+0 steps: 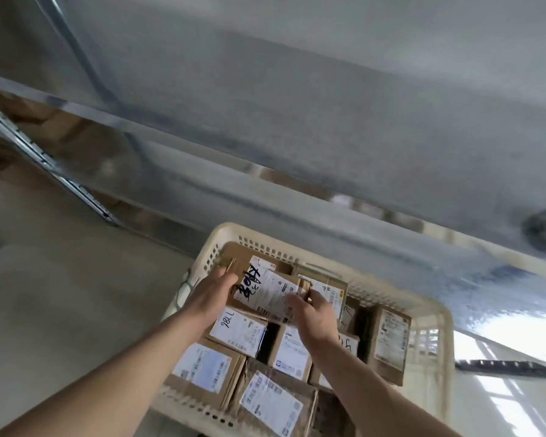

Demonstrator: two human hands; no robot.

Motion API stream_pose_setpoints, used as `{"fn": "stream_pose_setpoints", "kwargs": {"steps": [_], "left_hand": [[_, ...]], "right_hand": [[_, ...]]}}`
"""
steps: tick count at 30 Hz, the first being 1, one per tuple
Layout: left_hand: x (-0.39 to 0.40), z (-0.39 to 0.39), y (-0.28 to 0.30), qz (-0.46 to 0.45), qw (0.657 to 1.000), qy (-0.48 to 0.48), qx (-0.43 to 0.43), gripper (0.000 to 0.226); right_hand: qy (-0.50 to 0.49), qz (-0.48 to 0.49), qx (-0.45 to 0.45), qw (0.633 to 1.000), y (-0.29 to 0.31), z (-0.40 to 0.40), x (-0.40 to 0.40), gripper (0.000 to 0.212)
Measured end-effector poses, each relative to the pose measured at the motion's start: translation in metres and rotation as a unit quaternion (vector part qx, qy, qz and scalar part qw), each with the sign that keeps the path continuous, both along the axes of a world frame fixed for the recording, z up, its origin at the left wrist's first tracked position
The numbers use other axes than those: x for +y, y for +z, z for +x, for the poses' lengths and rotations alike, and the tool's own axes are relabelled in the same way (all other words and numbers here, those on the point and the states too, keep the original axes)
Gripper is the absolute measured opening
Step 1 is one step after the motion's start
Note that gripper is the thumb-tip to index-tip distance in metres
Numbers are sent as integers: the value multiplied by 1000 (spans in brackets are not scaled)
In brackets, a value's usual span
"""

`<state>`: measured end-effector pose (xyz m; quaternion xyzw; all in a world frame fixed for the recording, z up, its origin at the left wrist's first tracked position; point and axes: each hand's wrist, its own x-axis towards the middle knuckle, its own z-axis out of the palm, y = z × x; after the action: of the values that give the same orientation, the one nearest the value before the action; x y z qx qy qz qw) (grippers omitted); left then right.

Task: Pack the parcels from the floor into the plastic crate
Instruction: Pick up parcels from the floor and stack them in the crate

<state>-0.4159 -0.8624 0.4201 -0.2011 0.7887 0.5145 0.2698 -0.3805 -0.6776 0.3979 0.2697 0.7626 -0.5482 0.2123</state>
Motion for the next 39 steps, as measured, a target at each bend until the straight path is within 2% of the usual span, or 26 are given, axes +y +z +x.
{"fn": "stream_pose_setpoints", "kwargs": {"steps": [4,6,8,9,11,13,16,18,20,23,26,29,31,33,36,39], "left_hand": [[-26,-48,-42,-17,999,-8,-30,55],[-34,-64,-62,-9,999,-14,-28,56],[-38,-76,-79,11,1000,-24,-15,45],[-39,-80,-83,25,999,-29,-6,34],[-41,-85,-93,51,998,-41,21,38],[-42,-87,-96,62,996,-41,45,41],[-48,-87,-100,61,995,-54,54,26],[-50,-87,-103,46,994,-74,66,20],[-49,-87,-104,25,994,-78,73,26],[-49,-88,-103,11,996,-72,52,25],[-53,-84,-100,-12,997,-69,25,36],[-59,-73,-99,-34,994,-99,28,30],[-63,-64,-99,-50,994,-96,27,25],[-64,-55,-97,-64,993,-97,34,30],[-62,-44,-92,-86,991,-101,31,44],[-66,-34,-96,-102,990,-96,15,42]], "right_hand": [[-24,-6,-7,1000,-39,-46,-32,22],[-43,-14,-13,999,-59,-63,-44,41],[-68,-21,-15,997,-83,-76,-51,63],[-71,-26,-14,997,-96,-80,-53,68],[-79,-32,-24,996,-109,-87,-59,69],[-94,-40,-32,994,-109,-90,-65,64],[-105,-43,-27,993,-107,-94,-73,50],[-110,-40,-26,993,-106,-96,-77,52],[-110,-38,-29,993,-103,-96,-78,58],[-121,-32,-34,992,-100,-95,-80,52],[-121,-14,-31,992,-95,-90,-81,63],[-104,15,-29,994,-87,-81,-79,42],[-88,30,-25,995,-87,-74,-76,51],[-72,33,-32,996,-90,-67,-74,61],[-62,35,-37,997,-84,-59,-74,45],[-53,24,-49,997,-85,-46,-73,64]]}}
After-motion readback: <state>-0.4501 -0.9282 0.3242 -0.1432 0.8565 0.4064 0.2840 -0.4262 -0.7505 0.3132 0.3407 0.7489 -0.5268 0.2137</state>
